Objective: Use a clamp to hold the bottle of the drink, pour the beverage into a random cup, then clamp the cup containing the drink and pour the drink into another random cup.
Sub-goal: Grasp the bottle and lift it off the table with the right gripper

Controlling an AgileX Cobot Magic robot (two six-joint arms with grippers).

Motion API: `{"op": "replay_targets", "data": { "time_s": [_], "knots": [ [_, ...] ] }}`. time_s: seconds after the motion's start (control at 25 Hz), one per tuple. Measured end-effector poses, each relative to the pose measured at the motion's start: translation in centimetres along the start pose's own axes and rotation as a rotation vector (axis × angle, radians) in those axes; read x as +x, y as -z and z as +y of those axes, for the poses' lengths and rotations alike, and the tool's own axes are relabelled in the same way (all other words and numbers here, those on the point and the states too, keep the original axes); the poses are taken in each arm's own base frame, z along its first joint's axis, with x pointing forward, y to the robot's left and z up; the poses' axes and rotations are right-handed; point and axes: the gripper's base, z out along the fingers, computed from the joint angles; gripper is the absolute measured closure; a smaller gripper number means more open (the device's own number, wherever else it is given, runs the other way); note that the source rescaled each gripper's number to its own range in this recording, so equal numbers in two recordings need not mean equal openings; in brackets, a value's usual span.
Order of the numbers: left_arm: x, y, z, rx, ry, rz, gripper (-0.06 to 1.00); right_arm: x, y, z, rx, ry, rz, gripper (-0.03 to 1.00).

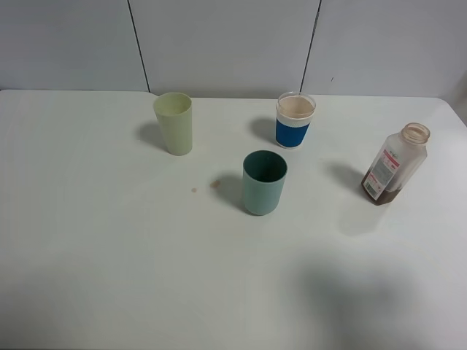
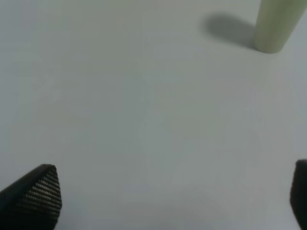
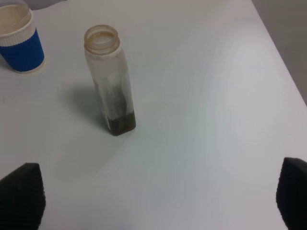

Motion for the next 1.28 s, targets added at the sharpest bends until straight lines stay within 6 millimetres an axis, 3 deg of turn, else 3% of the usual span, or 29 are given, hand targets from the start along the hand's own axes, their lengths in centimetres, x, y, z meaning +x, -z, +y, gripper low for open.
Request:
{"op": "replay_targets", "data": {
  "time_s": [1.28],
  "knots": [
    [0.00,0.00,0.00,0.000,0.000,0.000,0.05,0.00,0.00,0.00,0.000,0.000,0.000,0.01]
  ]
}}
